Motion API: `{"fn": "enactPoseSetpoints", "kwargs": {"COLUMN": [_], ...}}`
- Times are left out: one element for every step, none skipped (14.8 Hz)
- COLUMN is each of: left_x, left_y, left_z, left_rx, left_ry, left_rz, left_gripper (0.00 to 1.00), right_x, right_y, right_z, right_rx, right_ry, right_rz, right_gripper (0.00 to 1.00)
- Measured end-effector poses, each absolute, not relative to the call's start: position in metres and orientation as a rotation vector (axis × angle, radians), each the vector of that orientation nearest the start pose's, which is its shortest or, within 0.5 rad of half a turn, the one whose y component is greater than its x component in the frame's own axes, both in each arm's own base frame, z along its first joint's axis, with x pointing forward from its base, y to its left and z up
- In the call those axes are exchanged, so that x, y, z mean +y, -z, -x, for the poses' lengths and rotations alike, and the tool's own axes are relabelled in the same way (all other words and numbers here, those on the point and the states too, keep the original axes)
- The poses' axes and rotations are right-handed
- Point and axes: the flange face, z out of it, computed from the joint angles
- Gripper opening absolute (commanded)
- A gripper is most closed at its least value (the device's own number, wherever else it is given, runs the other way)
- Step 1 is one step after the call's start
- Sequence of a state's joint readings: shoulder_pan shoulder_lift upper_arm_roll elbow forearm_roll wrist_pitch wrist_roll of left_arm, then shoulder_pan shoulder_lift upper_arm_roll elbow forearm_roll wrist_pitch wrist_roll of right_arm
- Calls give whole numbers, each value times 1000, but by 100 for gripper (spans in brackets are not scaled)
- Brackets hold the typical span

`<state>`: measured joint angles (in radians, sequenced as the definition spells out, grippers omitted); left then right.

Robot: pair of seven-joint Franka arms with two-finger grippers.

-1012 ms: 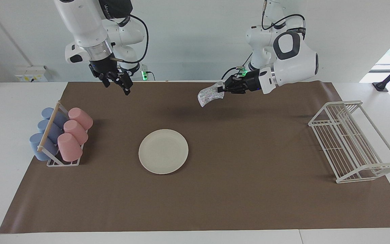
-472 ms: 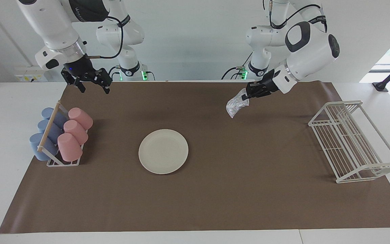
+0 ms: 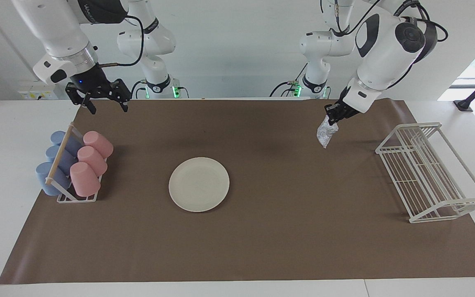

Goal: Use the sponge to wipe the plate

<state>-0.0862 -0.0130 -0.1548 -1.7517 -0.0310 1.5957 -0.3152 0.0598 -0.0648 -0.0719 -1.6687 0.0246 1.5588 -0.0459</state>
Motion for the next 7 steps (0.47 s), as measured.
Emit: {"fn": "enactPoseSetpoints", "kwargs": {"left_x": [-128, -125, -122, -119, -115, -108, -101], "left_y": [-550, -552, -553, -555, -558, -562, -566], "left_z": [-529, -530, -532, -534, -536, -538, -541], "left_rx": [-97, -71, -45, -25, -11, -1, 8], "left_ry": [-192, -157, -119, -82, -45, -8, 26], "left_rz": [3041, 2965, 2888, 2813, 2739, 2663, 2583], "left_gripper": [0, 0, 0, 0, 0, 0, 0], "right_x": [-12, -18, -22, -28, -33, -38, -41], "right_y": [-614, -617, -619, -620, -619, -618, -618], "right_z": [-531, -531, -531, -530, -530, -530, -530], "right_rx": [-56, -70, -85, -91, -90, -89, -88], "right_ry": [-80, -89, -90, -90, -91, -93, -97], "right_rz": [3111, 3109, 3108, 3108, 3107, 3106, 3105], "right_gripper": [100, 100, 100, 100, 100, 100, 100]}}
